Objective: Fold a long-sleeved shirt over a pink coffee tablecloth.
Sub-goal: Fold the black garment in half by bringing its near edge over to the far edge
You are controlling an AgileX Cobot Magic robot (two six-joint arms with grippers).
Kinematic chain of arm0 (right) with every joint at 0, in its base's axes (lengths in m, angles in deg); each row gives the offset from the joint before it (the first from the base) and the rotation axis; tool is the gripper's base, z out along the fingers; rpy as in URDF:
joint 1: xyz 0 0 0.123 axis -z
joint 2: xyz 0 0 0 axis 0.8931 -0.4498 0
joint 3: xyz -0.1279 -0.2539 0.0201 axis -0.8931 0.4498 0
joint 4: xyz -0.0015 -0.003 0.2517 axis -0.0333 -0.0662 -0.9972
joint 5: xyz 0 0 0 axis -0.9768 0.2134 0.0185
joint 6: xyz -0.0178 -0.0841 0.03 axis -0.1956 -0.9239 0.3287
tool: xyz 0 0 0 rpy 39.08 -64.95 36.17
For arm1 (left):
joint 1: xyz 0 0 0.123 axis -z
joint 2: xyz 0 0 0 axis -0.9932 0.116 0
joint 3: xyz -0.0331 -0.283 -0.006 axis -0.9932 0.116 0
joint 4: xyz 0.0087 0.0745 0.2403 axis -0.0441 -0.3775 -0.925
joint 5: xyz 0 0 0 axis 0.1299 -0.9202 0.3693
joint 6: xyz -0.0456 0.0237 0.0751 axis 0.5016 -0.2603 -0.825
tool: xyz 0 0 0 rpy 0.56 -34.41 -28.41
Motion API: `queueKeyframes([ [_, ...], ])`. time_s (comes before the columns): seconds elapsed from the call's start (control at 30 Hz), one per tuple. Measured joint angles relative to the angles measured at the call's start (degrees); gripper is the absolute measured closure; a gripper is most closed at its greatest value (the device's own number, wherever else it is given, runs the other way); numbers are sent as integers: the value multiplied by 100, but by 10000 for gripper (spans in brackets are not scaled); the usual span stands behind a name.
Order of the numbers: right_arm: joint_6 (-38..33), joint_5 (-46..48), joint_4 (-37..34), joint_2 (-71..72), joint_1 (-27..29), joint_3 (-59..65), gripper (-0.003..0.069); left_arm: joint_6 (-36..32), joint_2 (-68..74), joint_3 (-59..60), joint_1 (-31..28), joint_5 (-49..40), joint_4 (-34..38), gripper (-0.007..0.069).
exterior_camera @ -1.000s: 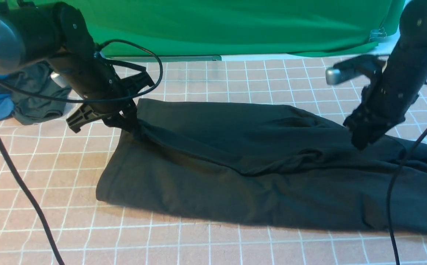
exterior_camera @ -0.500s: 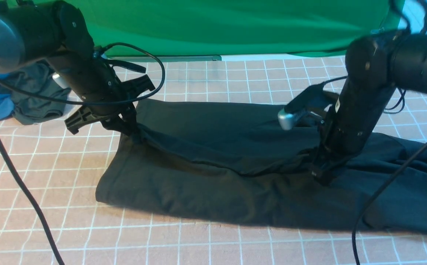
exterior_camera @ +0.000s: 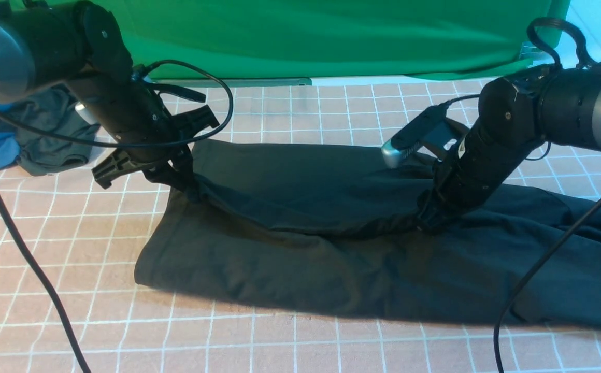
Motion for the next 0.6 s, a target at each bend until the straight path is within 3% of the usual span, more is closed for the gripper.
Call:
queueKeyframes([
  [0.13,0,-105,62,-48,0,0,278,-5,0,0,0,0,5,593],
  [0.37,6,-57,99,-202,0,-14,573,-5,0,0,0,-42,220,593],
  [0.6,-402,682,104,83,36,-555,610,-5,0,-452,0,-592,308,593],
])
